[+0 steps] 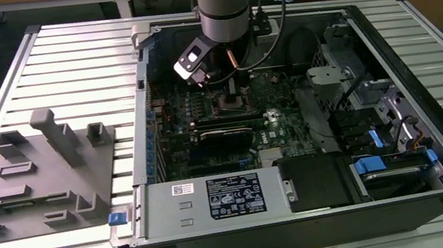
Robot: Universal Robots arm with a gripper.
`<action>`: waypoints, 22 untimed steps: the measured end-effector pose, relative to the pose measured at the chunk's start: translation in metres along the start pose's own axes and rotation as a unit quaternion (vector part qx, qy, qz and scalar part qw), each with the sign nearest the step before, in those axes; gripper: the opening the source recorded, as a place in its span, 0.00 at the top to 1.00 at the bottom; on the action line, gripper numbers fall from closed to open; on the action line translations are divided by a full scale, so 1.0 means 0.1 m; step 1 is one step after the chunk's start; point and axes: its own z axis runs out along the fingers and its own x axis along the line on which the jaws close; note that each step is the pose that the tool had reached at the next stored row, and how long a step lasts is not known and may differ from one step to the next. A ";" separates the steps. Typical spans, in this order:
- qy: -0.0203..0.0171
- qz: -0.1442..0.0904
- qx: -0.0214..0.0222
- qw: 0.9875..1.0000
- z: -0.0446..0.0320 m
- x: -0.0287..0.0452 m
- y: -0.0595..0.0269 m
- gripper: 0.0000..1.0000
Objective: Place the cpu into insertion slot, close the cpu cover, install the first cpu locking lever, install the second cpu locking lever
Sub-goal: 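Place the cpu into insertion slot, then close the cpu cover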
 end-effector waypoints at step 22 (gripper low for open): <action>0.000 0.000 0.000 1.000 -0.248 0.009 0.020 0.89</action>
